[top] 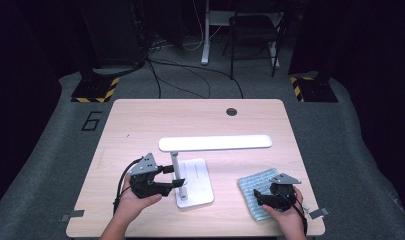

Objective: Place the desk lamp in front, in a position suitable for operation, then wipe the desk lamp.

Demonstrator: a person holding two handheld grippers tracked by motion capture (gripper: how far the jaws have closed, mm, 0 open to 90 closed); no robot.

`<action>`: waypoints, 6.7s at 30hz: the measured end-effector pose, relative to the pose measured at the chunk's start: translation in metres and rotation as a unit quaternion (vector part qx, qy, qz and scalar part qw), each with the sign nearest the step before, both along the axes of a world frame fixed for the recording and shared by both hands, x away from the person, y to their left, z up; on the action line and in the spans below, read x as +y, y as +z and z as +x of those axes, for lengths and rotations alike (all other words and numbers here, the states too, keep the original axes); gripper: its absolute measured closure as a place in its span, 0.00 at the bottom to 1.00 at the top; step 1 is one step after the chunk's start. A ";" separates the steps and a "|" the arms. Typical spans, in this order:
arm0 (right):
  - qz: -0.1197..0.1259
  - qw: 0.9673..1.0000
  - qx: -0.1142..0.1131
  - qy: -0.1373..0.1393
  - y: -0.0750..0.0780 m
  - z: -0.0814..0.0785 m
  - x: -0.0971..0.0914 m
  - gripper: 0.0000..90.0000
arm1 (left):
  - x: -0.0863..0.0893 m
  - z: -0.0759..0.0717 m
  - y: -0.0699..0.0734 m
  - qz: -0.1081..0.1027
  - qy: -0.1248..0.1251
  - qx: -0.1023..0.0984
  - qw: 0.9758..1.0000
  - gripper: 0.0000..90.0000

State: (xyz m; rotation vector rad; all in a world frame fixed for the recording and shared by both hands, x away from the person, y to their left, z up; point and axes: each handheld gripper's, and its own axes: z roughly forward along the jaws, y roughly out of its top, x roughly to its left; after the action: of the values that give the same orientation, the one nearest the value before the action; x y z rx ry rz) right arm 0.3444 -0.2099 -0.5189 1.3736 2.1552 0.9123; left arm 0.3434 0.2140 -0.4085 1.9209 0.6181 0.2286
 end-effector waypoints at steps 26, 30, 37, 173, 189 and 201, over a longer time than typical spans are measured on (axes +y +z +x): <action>-0.002 1.000 -0.002 0.017 0.001 -0.005 0.004 0.46 | 0.000 -0.008 0.040 -0.003 -0.007 -0.028 1.000 0.57; 0.001 1.000 0.000 0.031 0.002 -0.008 0.008 0.61 | -0.001 -0.011 0.040 0.001 -0.004 -0.031 1.000 0.57; 0.019 0.999 0.012 0.031 0.004 -0.008 0.007 0.76 | 0.000 -0.013 0.040 -0.003 -0.011 -0.029 1.000 0.57; 0.015 0.976 -0.053 0.209 0.019 -0.024 0.168 0.77 | -0.015 -0.019 0.037 -0.023 -0.027 -0.059 0.998 0.59; 0.002 0.978 -0.044 0.202 0.011 0.003 0.194 0.76 | -0.015 -0.018 0.036 -0.029 -0.030 -0.057 0.997 0.58; 0.007 0.984 -0.059 0.166 0.008 0.051 0.200 0.78 | -0.013 -0.018 0.035 -0.033 -0.030 -0.055 0.997 0.58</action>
State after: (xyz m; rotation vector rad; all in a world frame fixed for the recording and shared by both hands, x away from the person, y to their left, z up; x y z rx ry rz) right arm 0.3953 -0.0102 -0.5105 0.9524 2.3288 1.1006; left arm 0.3251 0.2009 -0.3733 1.8466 0.4871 0.2710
